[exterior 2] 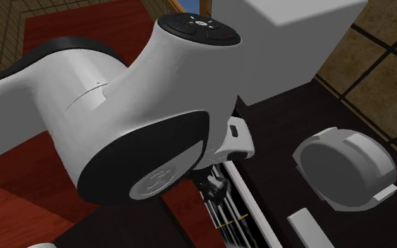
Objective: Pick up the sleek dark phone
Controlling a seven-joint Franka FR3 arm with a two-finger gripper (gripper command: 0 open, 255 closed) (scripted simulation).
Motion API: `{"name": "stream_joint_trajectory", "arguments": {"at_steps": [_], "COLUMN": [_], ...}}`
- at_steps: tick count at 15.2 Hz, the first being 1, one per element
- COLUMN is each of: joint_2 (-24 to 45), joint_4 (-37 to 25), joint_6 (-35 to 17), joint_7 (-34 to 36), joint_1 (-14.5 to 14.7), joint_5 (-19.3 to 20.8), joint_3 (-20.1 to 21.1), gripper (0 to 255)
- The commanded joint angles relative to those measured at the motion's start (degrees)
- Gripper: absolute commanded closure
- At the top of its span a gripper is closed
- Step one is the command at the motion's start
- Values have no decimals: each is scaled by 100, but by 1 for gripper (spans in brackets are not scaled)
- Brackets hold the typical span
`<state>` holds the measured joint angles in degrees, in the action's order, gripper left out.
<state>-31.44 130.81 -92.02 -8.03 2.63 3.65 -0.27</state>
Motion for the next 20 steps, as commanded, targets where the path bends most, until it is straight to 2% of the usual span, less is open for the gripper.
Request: {"name": "stream_joint_trajectory", "arguments": {"at_steps": [1, 10, 20], "joint_2": [437, 2202, 4015], "joint_4": [-208, -1519, -3384], "joint_6": [-297, -1031, -1270], "joint_7": [-360, -1846, -3309], "joint_1": [94, 465, 777], "joint_5": [29, -38, -183], "joint_3": [-59, -115, 160], "gripper": [0, 0, 0]}}
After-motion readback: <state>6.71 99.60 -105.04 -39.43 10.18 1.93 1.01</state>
